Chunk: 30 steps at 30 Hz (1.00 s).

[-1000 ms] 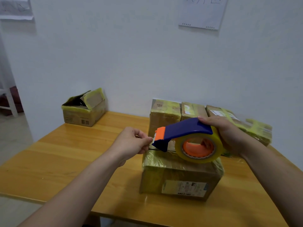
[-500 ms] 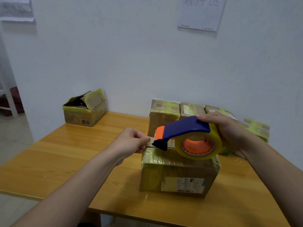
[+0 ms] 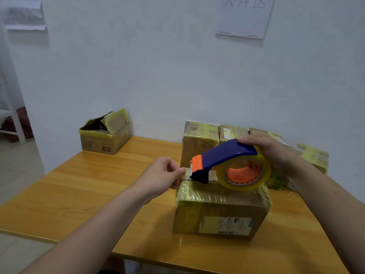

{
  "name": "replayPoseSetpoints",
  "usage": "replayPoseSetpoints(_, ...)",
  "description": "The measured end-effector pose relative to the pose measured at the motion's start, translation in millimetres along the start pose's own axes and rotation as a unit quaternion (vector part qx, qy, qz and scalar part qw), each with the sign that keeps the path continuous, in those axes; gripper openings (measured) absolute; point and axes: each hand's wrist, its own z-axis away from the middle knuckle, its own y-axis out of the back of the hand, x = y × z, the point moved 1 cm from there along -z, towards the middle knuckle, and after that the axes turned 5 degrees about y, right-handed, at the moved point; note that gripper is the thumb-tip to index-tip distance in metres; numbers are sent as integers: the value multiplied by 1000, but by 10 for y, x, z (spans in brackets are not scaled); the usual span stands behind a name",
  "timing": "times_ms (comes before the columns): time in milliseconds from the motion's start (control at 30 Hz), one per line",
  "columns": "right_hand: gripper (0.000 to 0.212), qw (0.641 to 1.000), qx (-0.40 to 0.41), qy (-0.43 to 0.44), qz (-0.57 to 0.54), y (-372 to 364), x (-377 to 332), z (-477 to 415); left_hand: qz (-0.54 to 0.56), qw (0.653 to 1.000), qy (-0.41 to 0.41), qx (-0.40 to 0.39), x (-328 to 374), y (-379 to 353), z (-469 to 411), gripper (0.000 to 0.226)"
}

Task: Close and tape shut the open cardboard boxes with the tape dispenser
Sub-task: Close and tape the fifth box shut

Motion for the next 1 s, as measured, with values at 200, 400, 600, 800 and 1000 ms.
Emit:
replayPoseSetpoints(200, 33, 999, -18, 26, 27, -76, -3, -16, -137, 986, -37, 91, 5, -88, 32, 17)
replayPoseSetpoints(400, 42, 993, -71, 4, 91, -102, -102, -112, -230, 967, -40, 100, 70, -97, 23, 15)
replayPoseSetpoints(600, 51, 988, -91, -6, 123, -92, -101, -110, 20, 994, 97, -39, -127, 34, 83, 24)
replayPoseSetpoints(800, 59, 988, -91, -18, 125, -94, -62, -105, -231, 958, -170, 25, -114, -137, 203, 67)
replayPoseSetpoints(1000, 51, 995, -53, -33, 84, -120, -33, -64, -349, 924, -87, -133, -111, -140, 21, 154)
